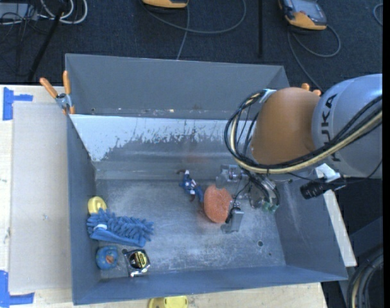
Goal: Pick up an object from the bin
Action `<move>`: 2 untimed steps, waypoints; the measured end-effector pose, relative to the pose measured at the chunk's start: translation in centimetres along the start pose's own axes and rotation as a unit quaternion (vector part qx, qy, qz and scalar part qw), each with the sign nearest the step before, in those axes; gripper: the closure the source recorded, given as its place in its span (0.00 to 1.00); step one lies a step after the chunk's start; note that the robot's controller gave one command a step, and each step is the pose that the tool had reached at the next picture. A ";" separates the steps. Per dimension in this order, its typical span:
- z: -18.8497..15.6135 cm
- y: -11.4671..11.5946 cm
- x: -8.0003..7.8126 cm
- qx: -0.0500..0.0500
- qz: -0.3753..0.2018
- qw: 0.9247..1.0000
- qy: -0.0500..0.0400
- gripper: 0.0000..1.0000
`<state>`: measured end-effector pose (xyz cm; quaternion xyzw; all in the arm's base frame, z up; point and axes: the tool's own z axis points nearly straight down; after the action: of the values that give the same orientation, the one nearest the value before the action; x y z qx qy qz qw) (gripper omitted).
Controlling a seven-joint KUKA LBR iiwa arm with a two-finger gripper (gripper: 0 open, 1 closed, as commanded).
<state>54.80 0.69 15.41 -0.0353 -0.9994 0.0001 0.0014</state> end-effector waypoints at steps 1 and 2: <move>-3.4 1.3 -3.0 0.000 0.043 0.999 0.002 0.00; -2.3 1.5 -3.3 -0.001 -0.005 1.000 -0.008 0.00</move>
Offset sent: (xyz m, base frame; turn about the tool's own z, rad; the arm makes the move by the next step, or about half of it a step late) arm 0.0196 0.0115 -0.0384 -0.1816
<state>58.23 1.96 17.74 -0.0303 -0.9995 -0.0003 -0.0069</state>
